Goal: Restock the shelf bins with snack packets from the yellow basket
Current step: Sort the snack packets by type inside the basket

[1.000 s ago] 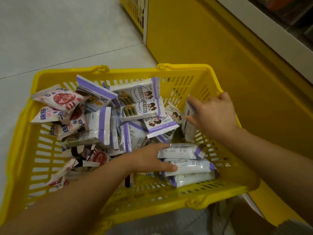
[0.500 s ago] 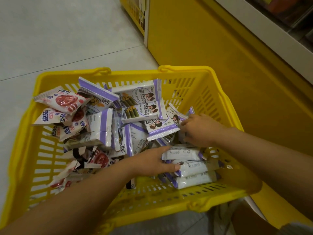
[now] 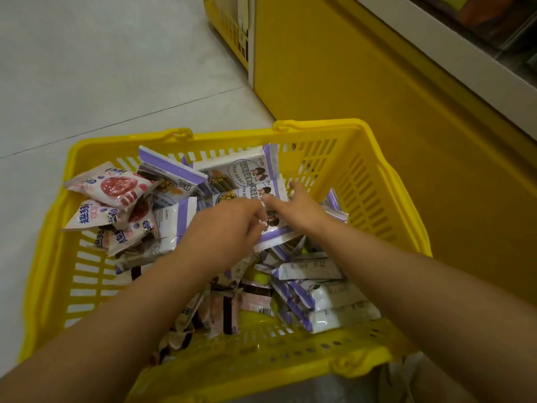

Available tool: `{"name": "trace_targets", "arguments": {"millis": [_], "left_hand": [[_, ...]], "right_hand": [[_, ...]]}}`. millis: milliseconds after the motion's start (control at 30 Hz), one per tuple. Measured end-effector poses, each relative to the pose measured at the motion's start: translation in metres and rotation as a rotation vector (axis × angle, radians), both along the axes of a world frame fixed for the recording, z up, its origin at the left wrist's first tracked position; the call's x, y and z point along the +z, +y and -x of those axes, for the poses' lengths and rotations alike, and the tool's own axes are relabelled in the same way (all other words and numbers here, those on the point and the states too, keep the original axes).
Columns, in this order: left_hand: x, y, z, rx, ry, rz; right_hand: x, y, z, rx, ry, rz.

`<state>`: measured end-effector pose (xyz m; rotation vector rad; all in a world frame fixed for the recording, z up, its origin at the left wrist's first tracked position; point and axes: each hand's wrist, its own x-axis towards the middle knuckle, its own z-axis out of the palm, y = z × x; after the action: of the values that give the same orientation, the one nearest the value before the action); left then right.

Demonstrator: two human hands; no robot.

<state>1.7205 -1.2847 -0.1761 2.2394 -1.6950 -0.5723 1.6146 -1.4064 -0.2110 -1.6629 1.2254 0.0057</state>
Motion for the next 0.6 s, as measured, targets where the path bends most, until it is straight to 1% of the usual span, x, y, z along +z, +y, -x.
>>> {"name": "trace_targets", "arguments": {"millis": [67, 133, 200, 267, 333, 433, 500, 600], "left_hand": [[-0.007, 0.0, -0.006, -0.035, -0.166, 0.091], [-0.017, 0.002, -0.015, -0.065, -0.323, 0.091], [-0.024, 0.008, -0.023, -0.073, -0.372, 0.074], [-0.029, 0.013, -0.031, -0.065, -0.351, 0.073], [-0.03, 0.015, -0.035, -0.065, -0.365, 0.044], [-0.035, 0.013, -0.036, -0.092, -0.422, -0.002], [-0.038, 0.012, -0.033, -0.115, -0.463, -0.031], [-0.039, 0.01, -0.029, -0.116, -0.464, -0.073]], "right_hand": [[-0.002, -0.003, -0.009, -0.106, 0.026, -0.064], [0.0, -0.005, -0.014, -0.134, 0.032, -0.125], [0.005, -0.009, -0.011, -0.139, 0.058, -0.152], [0.013, -0.014, 0.0, -0.112, 0.091, -0.149], [0.027, -0.019, 0.014, -0.05, 0.136, -0.084], [0.057, -0.026, 0.036, 0.084, 0.133, 0.027], [0.083, -0.029, 0.049, 0.233, 0.179, 0.135], [0.116, -0.034, 0.064, 0.486, 0.332, 0.288]]}}
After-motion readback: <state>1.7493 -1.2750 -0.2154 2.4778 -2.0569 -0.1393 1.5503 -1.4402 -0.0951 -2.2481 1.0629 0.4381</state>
